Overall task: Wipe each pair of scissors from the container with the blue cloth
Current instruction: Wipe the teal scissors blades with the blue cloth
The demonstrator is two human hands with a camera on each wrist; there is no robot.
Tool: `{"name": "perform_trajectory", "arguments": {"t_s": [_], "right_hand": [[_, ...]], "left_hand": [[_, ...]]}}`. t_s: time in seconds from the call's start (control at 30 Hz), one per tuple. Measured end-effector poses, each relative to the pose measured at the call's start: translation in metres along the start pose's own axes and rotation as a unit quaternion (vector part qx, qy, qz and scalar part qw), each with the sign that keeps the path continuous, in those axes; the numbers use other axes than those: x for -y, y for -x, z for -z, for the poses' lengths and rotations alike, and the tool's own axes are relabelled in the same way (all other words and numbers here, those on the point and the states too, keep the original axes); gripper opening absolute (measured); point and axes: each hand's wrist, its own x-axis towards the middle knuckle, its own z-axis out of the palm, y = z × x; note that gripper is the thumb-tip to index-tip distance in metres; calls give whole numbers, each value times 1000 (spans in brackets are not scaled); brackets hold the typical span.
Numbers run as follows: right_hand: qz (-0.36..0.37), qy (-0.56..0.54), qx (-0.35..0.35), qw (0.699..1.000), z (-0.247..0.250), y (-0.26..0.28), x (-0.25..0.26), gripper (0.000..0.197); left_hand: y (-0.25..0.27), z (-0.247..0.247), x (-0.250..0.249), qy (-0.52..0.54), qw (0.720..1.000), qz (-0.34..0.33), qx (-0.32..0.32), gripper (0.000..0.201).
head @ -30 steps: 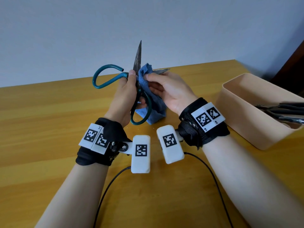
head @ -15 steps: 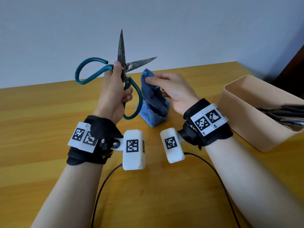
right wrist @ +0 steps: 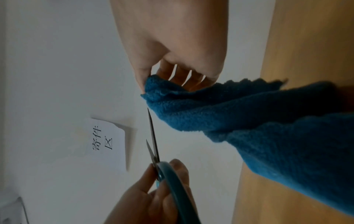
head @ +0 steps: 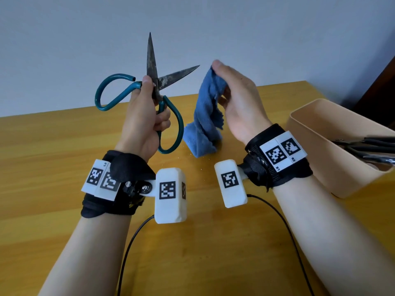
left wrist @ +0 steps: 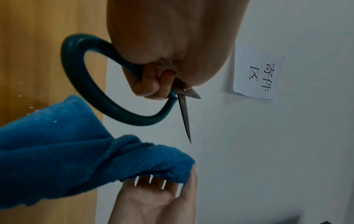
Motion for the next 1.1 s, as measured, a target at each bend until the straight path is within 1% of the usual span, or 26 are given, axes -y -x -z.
{"name": "perform_trajectory", "arguments": {"t_s": [0.13,0.23,0.4,0.5,0.57,0.63,0.7,0.77,0.8,0.9,1.03,1.1], "right_hand": [[1,-28,-6,1000,5,-1,10,18],[14,-63,8,998,7,1,13,18],[88,-114,7,990,1,5,21,18],[107,-135,10,985,0,4,26,18],[92,-116,26,989,1,4,27,20],[63,-62,41,995,2,3,25,20],[41,7,30,999,2,1,21,23],[38,69,9,997,2,-1,17,23],[39,84,7,996,2,-2,16,22],[35,67,16,997,5,-4,14,21],[12,-7,37,999,7,-5,11,17],[3,-31,32,999,7,-5,9,17]], "left_hand": [[-1,3,-5,35,999,-1,-4,28],[0,4,-5,39,999,-4,-4,28],[2,3,-6,40,999,-3,-10,29],[2,4,-9,48,999,-7,-11,29],[2,4,-11,50,999,-11,-11,29],[3,3,-12,50,999,-13,-10,30],[4,2,-12,49,999,-13,-8,30],[4,0,-11,47,999,-11,-8,30],[4,0,-11,47,999,-10,-7,30],[4,-1,-11,46,999,-8,-5,31],[6,-2,-11,47,999,-7,-6,30],[6,-3,-10,48,999,-7,-3,30]]}}
